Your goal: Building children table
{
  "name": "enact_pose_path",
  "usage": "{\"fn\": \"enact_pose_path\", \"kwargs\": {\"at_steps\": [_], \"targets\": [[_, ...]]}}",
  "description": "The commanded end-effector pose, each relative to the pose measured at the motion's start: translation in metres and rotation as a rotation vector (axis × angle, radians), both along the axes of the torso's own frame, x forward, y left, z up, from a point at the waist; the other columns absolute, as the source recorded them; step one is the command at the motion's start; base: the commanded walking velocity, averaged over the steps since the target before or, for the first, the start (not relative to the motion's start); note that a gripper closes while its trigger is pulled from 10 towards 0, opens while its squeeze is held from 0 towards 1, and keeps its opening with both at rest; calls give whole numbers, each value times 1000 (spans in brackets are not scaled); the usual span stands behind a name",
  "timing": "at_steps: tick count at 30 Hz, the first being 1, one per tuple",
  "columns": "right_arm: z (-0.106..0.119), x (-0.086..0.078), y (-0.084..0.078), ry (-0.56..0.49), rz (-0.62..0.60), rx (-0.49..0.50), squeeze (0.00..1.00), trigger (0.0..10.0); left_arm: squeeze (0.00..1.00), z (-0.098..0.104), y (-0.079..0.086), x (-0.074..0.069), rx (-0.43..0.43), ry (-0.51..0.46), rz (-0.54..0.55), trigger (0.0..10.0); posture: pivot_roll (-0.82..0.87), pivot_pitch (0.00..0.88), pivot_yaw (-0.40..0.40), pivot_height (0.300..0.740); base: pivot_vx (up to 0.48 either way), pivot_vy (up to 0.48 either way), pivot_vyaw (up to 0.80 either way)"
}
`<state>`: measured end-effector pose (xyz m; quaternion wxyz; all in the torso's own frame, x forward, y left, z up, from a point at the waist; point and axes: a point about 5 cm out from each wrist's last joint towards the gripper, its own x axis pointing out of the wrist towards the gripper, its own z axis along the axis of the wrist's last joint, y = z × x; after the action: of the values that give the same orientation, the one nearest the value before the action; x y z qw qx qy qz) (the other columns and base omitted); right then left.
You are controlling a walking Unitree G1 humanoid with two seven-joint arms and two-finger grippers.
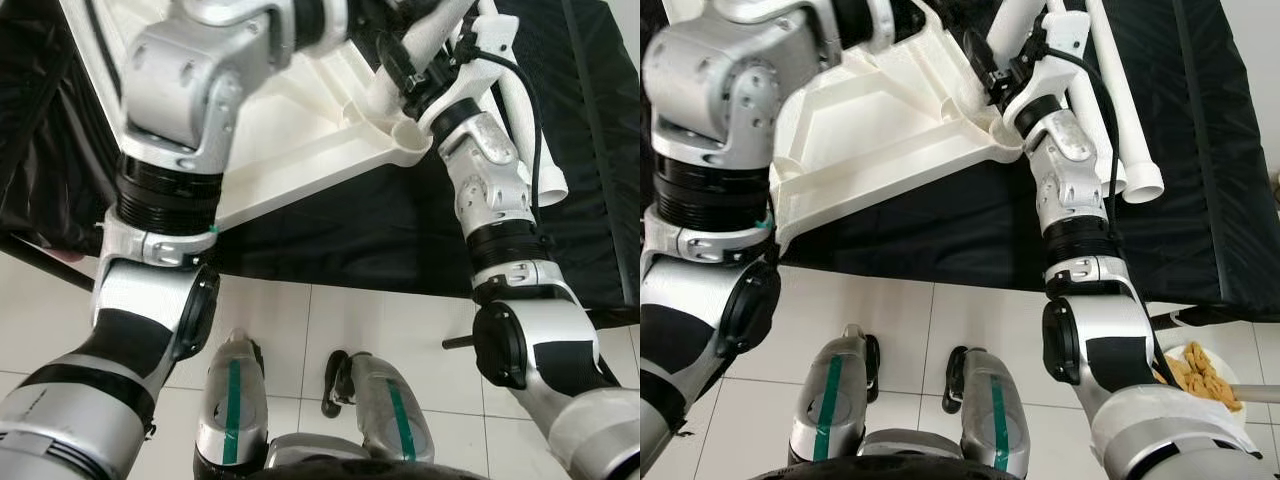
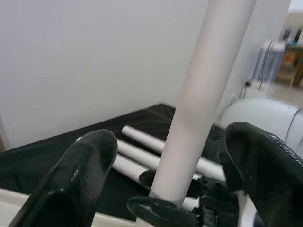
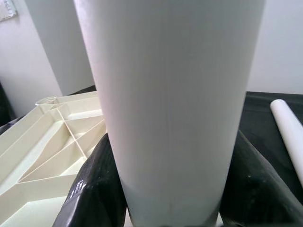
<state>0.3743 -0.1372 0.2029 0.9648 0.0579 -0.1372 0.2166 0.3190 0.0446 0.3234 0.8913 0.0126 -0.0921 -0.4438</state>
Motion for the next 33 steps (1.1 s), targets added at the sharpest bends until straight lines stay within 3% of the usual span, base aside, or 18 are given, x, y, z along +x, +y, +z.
{"fn": "enact_pose_path", "kwargs": {"at_steps": [1,7,8,9,10,12,13,15,16,17,19,20,22,26,33], "targets": [[2,2,-8,9,-26,-5,0,10000,0,-9,6,0,-38,42,-11,10000,108,28,-66,740,0,0,0],[2,0,-12,15,-34,-7,0,10000,0,-26,15,8,-40,97,83,10000,108,32,-70,740,0,0,0],[1,-1,-14,23,-53,-11,0,10000,0,-45,15,10,-2,138,127,10000,105,41,-72,740,0,0,0],[1,-1,-14,23,-53,-11,0,10000,0,-45,15,10,-2,138,127,10000,105,41,-72,740,0,0,0],[1,-2,-17,24,-74,-29,0,10000,0,-65,13,11,46,175,156,10000,100,51,-71,740,0,0,0],[1,-2,-17,24,-74,-29,0,10000,0,-65,13,11,46,175,156,10000,100,51,-71,740,0,0,0],[1,-3,-18,28,-91,-43,0,10000,0,-84,11,11,90,212,177,10000,93,57,-67,740,0,0,0],[1,-3,-18,28,-91,-43,0,10000,0,-84,11,11,90,212,177,10000,93,57,-67,740,0,0,0],[-2,-3,-19,56,-116,-64,0,10000,0,-99,8,10,116,241,189,10000,89,60,-63,740,0,0,0],[-2,-3,-19,56,-116,-64,0,10000,0,-99,8,10,116,241,189,10000,89,60,-63,740,0,0,0],[-11,-2,-18,122,-179,-178,0,10000,0,-124,4,6,188,172,215,10000,81,64,-55,740,0,0,0],[-11,-2,-18,122,-179,-178,0,10000,0,-124,4,6,188,172,215,10000,81,64,-55,740,0,0,0],[-15,-1,-18,150,-215,-201,0,10000,0,-146,1,0,248,127,224,10000,74,69,-52,740,0,0,0],[-16,-1,-17,177,-239,-210,0,10000,0,-160,2,-2,276,154,250,10000,71,74,-50,740,0,0,0],[-15,-5,-8,191,-213,-173,0,10000,0,-155,6,2,239,158,284,10000,74,77,-56,740,0,0,0]]}}
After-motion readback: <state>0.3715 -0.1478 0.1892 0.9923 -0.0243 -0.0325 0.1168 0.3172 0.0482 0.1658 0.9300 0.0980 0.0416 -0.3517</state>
